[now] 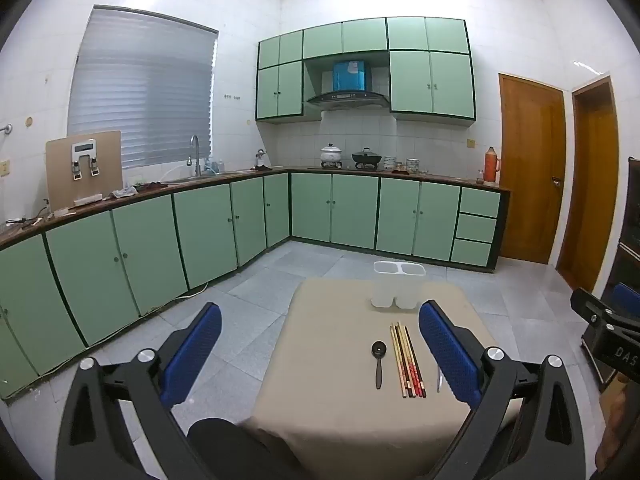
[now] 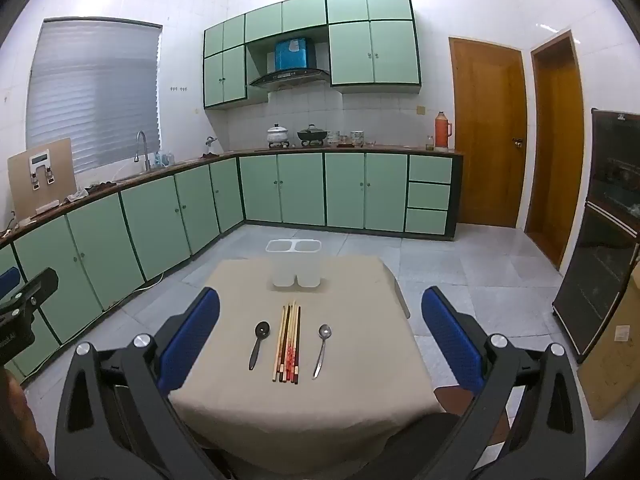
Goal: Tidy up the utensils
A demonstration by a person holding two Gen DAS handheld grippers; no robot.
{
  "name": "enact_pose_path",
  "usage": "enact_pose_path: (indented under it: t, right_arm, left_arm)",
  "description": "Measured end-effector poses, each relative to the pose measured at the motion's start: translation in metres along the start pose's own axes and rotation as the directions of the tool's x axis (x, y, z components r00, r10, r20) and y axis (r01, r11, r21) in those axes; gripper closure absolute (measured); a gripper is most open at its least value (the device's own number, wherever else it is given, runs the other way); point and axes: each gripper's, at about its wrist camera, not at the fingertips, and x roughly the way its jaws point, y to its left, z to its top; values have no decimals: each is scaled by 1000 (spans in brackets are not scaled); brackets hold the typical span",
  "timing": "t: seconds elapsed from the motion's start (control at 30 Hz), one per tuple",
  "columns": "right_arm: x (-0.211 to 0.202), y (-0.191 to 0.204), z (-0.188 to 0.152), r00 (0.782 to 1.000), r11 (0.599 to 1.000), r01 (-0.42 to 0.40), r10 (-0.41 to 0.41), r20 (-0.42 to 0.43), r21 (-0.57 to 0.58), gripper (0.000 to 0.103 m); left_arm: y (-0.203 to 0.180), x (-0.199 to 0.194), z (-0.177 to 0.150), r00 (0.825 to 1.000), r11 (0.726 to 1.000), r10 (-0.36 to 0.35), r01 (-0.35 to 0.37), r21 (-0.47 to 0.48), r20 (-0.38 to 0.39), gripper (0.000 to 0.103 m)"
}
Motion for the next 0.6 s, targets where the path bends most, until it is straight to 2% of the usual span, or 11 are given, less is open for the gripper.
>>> enact_pose_path:
  t: [0.6]
  right_arm:
    - [0,-9,10,1000,1000,1,-1,11,-6,5]
  left_arm:
    - [0,0,0,1000,1000,-4,4,-5,4,6]
